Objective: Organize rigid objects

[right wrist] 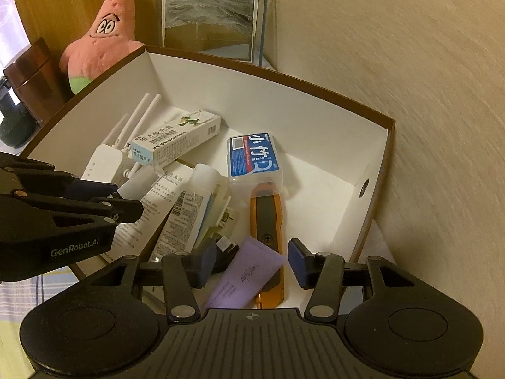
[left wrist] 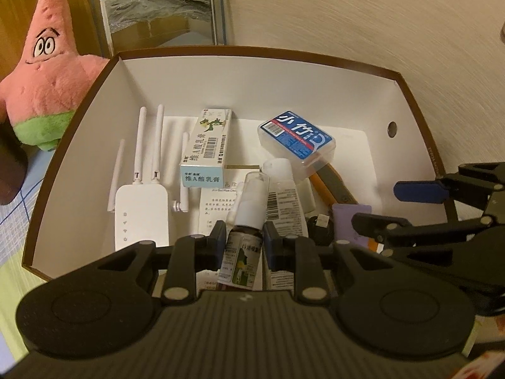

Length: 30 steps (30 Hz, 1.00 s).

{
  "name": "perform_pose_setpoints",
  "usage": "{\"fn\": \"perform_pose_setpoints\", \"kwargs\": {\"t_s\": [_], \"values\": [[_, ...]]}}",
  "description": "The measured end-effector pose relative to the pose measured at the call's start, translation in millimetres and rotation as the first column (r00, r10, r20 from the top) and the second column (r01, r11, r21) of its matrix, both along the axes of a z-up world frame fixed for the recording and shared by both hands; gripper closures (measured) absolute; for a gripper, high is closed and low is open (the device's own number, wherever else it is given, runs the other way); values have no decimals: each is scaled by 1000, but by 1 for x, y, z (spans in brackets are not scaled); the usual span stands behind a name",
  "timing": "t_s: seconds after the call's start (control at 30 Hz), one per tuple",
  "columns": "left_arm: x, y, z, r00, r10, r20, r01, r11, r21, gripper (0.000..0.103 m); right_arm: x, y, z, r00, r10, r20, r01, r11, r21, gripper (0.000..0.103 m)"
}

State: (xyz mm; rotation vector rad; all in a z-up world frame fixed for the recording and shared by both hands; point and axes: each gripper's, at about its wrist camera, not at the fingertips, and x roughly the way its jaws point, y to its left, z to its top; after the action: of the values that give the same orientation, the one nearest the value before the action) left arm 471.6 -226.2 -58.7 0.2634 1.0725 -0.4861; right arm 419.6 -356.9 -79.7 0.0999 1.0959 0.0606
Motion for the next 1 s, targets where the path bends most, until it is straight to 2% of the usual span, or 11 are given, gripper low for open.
{"fn": "perform_pose_setpoints", "kwargs": {"t_s": [0.07, 0.1, 0.13, 0.17, 0.3, 0.43, 0.67, 1.0], "values": [[-1, 0, 2, 1000, 0, 10, 0, 1000, -7, 75, -1, -1, 0, 1000, -3, 0, 3, 1000, 4, 51], [-1, 0, 4, 1000, 3, 15, -3, 1000, -9, 61, -1, -1, 1, 1000, -2, 0, 2, 1000, 5, 47], [-2, 1, 5, 1000, 9, 23, -8, 1000, -11, 53, -2, -2, 1, 1000, -2, 3, 2, 1000, 8, 45], [-2, 2, 6, 999, 14, 33, -14, 1000, -9, 51, -4, -2, 3, 1000, 0, 9, 0, 1000, 14, 44], [-2, 10, 10, 999, 36, 36, -35, 999, -20, 49, -10, -4, 7, 1000, 4, 30, -5, 999, 44, 38], [-7, 19, 17, 997, 58, 60, -56, 998, -26, 41, -20, -5, 12, 998, 8, 54, -11, 998, 61, 37], [-24, 37, 33, 988, 117, 105, -114, 993, -30, 40, -38, -5, 22, 996, 17, 89, -25, 995, 94, 37], [-80, 51, 57, 962, 184, 201, -185, 983, -12, 34, -74, -2, 40, 985, 48, 167, -63, 994, 88, 37]]}}
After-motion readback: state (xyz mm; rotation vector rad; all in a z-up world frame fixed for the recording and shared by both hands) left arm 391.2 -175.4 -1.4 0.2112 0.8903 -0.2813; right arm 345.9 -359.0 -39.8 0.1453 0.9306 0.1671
